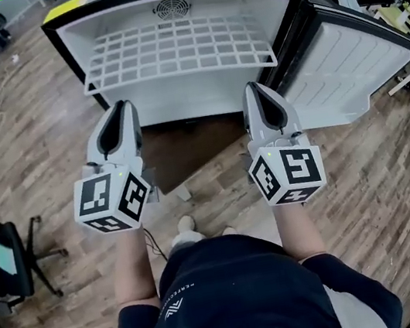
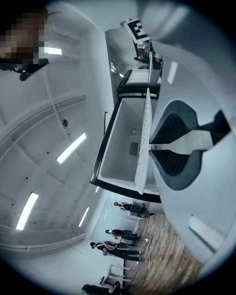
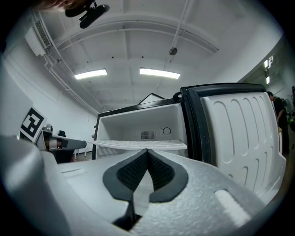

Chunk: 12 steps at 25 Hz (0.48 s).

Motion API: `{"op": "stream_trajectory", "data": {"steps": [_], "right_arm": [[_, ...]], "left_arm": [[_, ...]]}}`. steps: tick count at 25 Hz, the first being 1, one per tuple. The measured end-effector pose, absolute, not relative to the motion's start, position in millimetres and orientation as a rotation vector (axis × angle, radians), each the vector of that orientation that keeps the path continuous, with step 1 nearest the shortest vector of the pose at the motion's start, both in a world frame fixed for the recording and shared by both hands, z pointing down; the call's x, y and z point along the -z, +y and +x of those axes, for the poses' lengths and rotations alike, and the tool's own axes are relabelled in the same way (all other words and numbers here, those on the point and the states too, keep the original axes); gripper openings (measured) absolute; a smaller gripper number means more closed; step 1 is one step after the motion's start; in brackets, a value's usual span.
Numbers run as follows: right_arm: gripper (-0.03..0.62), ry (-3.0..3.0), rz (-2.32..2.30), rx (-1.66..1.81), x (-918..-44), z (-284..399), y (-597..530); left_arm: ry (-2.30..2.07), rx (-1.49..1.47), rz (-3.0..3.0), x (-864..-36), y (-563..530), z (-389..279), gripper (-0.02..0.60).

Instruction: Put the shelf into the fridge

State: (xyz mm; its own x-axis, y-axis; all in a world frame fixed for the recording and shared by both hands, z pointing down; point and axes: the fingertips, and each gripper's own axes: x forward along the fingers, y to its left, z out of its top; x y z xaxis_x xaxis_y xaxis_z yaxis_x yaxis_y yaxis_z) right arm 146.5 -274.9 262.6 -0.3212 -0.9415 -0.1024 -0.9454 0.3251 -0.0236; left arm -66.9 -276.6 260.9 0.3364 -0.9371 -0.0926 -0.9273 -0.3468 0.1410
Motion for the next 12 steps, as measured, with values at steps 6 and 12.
{"op": "stream_trajectory", "data": {"steps": [6, 12], "right_arm": [[0.002, 2.468, -1.843, -0.091, -257.0, 144.0, -288.9], [0.002, 2.468, -1.87, -0.107, -253.5, 136.3, -302.0]], "left_arm": [[-1.733, 0.206, 2.514, -261.4, -292.7, -68.6, 0.029], [-1.729, 0.218, 2.525, -256.1, -302.1, -75.2, 0.023]]}}
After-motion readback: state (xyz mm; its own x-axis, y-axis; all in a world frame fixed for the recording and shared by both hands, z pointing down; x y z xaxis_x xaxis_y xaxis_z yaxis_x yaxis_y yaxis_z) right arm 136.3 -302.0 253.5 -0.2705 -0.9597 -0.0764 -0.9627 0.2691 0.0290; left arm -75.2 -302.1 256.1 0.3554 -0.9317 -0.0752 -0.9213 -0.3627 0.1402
